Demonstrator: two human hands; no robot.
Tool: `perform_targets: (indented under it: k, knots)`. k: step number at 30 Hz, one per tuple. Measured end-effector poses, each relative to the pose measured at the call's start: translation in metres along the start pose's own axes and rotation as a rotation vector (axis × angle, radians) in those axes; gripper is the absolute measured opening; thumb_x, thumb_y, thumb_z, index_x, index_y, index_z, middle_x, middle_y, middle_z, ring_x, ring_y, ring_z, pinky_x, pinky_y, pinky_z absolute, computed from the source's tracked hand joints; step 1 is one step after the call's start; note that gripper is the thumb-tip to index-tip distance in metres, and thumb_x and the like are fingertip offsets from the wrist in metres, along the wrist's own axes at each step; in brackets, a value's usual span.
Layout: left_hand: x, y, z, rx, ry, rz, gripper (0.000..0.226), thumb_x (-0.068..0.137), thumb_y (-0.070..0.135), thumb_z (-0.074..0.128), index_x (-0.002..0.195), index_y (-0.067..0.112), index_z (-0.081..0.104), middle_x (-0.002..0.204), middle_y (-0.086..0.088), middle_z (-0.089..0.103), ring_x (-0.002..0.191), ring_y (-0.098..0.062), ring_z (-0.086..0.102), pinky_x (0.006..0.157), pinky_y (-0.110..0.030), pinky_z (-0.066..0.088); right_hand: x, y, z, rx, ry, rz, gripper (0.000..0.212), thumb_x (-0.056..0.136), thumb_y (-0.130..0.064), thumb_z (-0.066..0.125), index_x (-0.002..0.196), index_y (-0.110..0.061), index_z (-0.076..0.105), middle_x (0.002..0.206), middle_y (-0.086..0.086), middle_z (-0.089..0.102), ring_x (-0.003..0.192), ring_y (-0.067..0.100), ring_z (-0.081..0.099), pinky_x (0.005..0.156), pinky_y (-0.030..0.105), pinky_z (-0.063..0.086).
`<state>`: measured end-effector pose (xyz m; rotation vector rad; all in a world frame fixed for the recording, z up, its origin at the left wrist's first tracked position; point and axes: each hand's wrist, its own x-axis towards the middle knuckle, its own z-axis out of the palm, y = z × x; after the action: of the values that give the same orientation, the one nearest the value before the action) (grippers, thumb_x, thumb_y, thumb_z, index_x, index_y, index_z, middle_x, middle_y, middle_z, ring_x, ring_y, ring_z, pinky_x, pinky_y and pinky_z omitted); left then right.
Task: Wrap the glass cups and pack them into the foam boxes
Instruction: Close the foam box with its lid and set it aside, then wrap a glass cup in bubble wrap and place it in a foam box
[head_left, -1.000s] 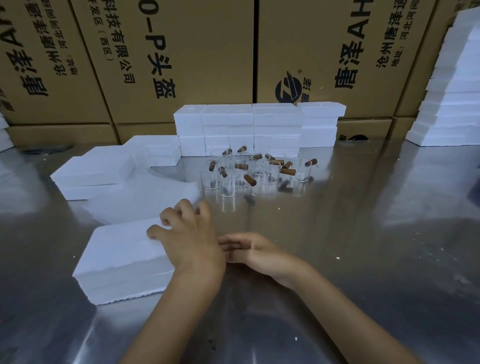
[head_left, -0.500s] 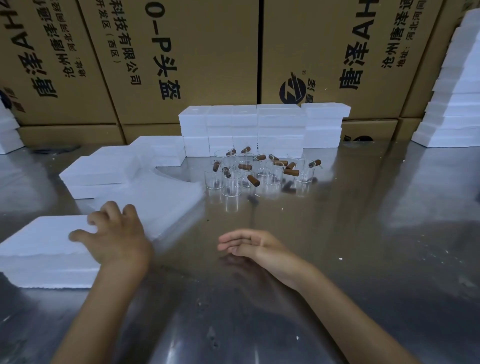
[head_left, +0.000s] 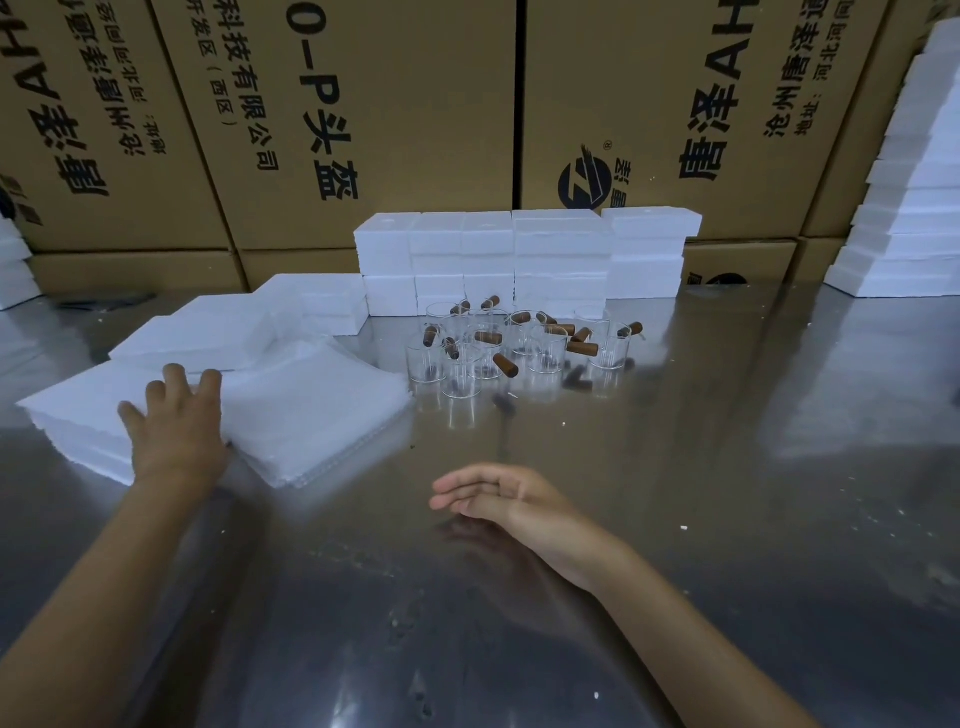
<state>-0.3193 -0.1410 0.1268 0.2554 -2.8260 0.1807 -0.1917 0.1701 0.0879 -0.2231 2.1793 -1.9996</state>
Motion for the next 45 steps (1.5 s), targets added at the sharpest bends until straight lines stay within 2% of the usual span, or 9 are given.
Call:
perform_targets:
  k: [16, 21, 26, 30, 33, 36, 40, 43, 45]
  knots:
    - [-0.025, 0.048, -0.030, 0.255, 0.045, 0.021, 0.069, 0.091, 0.029, 0.062, 0.151, 0.019, 0.029, 0.157, -0.021, 0.018, 0.150, -0.041, 0.010, 0.120, -0.057, 0.011, 0.003, -0.001, -0.016, 0.070, 0.054, 0.004, 0.029, 0.093, 0.004, 0.048, 0.110, -0.003, 0.070, 0.107, 0.010, 0.075, 0.097, 0.011, 0.066, 0.094, 0.026, 0.050]
    - [-0.022, 0.110, -0.066, -0.246, 0.257, 0.339, 0.063, 0.072, -0.009, 0.063, 0.134, 0.001, 0.057, 0.140, -0.030, 0.045, 0.135, -0.046, 0.035, 0.108, -0.057, 0.028, 0.019, -0.008, -0.072, -0.012, 0.344, 0.055, 0.025, 0.094, 0.002, 0.050, 0.099, -0.004, 0.073, 0.096, 0.010, 0.076, 0.083, 0.014, 0.063, 0.075, 0.023, 0.051]
    - [0.004, 0.220, -0.071, -0.821, -0.108, 0.450, 0.051, 0.089, 0.008, 0.060, 0.138, 0.021, 0.051, 0.139, -0.008, 0.050, 0.127, -0.028, 0.048, 0.107, -0.043, 0.040, 0.037, -0.003, -0.155, 0.026, 0.826, 0.069, 0.016, 0.092, -0.008, 0.060, 0.089, -0.016, 0.073, 0.093, 0.001, 0.072, 0.083, 0.013, 0.061, 0.082, 0.030, 0.051]
    - [0.059, 0.287, -0.064, -1.054, -0.273, 0.355, 0.052, 0.095, 0.013, 0.059, 0.142, 0.021, 0.040, 0.129, -0.007, 0.057, 0.091, -0.018, 0.063, 0.071, -0.027, 0.050, 0.063, -0.020, -0.216, -0.026, 1.041, -0.036, 0.009, 0.094, -0.012, 0.058, 0.091, -0.017, 0.065, 0.086, -0.003, 0.064, 0.085, 0.015, 0.057, 0.068, 0.015, 0.045]
    - [0.108, 0.324, -0.060, -1.177, -0.387, 0.237, 0.054, 0.097, 0.012, 0.054, 0.147, 0.015, 0.034, 0.096, -0.005, 0.057, 0.077, -0.018, 0.056, 0.067, -0.027, 0.045, 0.100, -0.044, -0.252, -0.086, 0.994, -0.028, 0.022, 0.091, -0.009, 0.053, 0.110, -0.019, 0.060, 0.089, -0.009, 0.056, 0.084, 0.012, 0.055, 0.065, 0.021, 0.039]
    - [0.152, 0.356, -0.053, -1.306, -0.477, 0.093, 0.052, 0.098, 0.008, 0.047, 0.149, 0.007, 0.036, 0.110, -0.016, 0.057, 0.080, -0.023, 0.051, 0.070, -0.029, 0.039, 0.149, -0.069, -0.282, -0.108, 0.839, 0.065, 0.046, 0.094, -0.008, 0.049, 0.138, -0.022, 0.046, 0.101, -0.009, 0.052, 0.087, 0.008, 0.050, 0.071, 0.026, 0.038]
    - [0.188, 0.386, -0.040, -1.397, -0.500, 0.051, 0.050, 0.095, 0.003, 0.044, 0.145, 0.004, 0.040, 0.107, -0.006, 0.052, 0.093, -0.023, 0.049, 0.071, -0.029, 0.040, 0.216, -0.082, -0.309, -0.196, 0.661, 0.168, 0.073, 0.094, 0.000, 0.045, 0.157, -0.021, 0.016, 0.161, 0.006, 0.023, 0.140, 0.030, 0.032, 0.094, 0.031, 0.033]
    - [0.198, 0.399, -0.033, -1.407, -0.487, 0.053, 0.056, 0.093, 0.002, 0.043, 0.149, 0.007, 0.041, 0.145, -0.013, 0.047, 0.120, -0.028, 0.053, 0.093, -0.035, 0.046, 0.249, -0.076, -0.321, -0.168, 0.614, 0.211, 0.082, 0.090, 0.005, 0.043, 0.158, -0.025, 0.009, 0.164, 0.005, 0.013, 0.146, 0.034, 0.022, 0.109, 0.038, 0.031]
    - [0.196, 0.403, -0.032, -1.435, -0.463, 0.061, 0.058, 0.094, 0.003, 0.043, 0.151, 0.015, 0.038, 0.134, -0.009, 0.052, 0.099, -0.019, 0.056, 0.082, -0.031, 0.046, 0.259, -0.072, -0.326, -0.154, 0.609, 0.198, 0.081, 0.088, 0.007, 0.042, 0.157, -0.025, 0.016, 0.163, 0.004, 0.020, 0.143, 0.033, 0.026, 0.109, 0.039, 0.034]
